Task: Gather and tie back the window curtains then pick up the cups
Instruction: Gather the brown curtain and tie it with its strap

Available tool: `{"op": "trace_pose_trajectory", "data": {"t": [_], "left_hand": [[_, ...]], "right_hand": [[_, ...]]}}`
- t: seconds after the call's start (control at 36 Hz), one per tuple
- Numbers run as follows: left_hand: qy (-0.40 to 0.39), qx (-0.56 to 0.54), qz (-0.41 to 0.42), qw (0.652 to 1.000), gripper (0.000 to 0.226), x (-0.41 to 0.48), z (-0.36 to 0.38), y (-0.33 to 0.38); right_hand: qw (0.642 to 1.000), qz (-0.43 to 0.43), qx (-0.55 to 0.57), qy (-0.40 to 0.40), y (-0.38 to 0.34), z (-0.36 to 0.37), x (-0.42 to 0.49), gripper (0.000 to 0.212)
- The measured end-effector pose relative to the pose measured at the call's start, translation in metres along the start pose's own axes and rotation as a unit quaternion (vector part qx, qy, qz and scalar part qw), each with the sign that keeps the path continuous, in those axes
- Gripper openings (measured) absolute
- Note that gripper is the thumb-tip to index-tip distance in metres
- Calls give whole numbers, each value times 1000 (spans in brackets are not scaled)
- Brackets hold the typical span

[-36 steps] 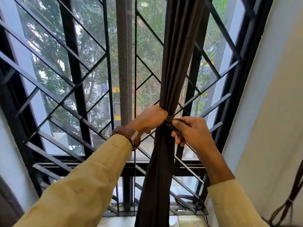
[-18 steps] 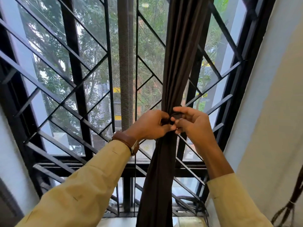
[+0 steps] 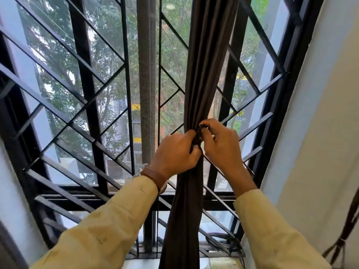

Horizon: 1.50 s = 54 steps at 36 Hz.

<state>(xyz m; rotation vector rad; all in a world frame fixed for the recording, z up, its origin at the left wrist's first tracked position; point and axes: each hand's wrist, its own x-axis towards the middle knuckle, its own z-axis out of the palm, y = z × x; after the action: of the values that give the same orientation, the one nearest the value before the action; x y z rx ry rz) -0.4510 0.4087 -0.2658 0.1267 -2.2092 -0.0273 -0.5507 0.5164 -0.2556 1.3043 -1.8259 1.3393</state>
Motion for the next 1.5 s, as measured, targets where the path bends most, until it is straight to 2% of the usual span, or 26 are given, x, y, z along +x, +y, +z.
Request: {"op": "trace_pose_trajectory", "data": {"t": [0.08, 0.22, 0.31, 0.39, 0.53, 0.67, 0.75, 0.83, 0.89, 1.0, 1.08, 1.33, 1.42, 1.5], "left_hand": [[27, 5, -6, 1000, 16, -2, 1, 4], [32, -4, 8, 999, 38, -5, 6, 4], [35, 9, 27, 999, 41, -7, 8, 1], [37, 22, 38, 998, 35, -7, 9, -1], [36, 37, 62, 997, 15, -6, 11, -5], [29, 35, 67, 997, 13, -5, 12, -8], [18, 4, 52, 999, 19, -2, 13, -13], [-7, -14, 0, 1000, 20, 4, 13, -19], [-26, -15, -33, 999, 19, 9, 12, -23], [-106, -41, -90, 989, 16, 22, 6, -25], [-177, -58, -122, 975, 17, 33, 1, -25], [-352, -119, -209, 904, 25, 65, -16, -13], [-367, -164, -248, 881, 23, 68, -22, -12], [-365, -235, -258, 863, 26, 62, -24, -17]], "right_hand": [[1000, 5, -24, 20, 0, 5, 4, 13], [998, 54, -30, 7, 1, 4, 13, 6], [997, 77, -10, -24, -1, 2, 18, 16], [995, 84, -18, -42, -1, -1, 21, 18], [995, 66, -62, -40, 1, -1, 19, 8], [995, 40, -61, -71, 2, 0, 14, 15], [993, 54, -39, -96, 6, 3, 10, 18], [995, 64, -14, -79, 7, 7, 3, 25], [993, 101, 32, -54, 8, 9, -3, 18], [974, 177, 74, -122, 11, 16, -13, 4], [967, 189, 92, -143, 12, 18, -17, 13], [964, 188, 131, -133, 5, 13, -15, 16], [959, 201, 141, -142, 5, 11, -13, 13], [954, 220, 107, -172, 11, 7, -6, 27]]}}
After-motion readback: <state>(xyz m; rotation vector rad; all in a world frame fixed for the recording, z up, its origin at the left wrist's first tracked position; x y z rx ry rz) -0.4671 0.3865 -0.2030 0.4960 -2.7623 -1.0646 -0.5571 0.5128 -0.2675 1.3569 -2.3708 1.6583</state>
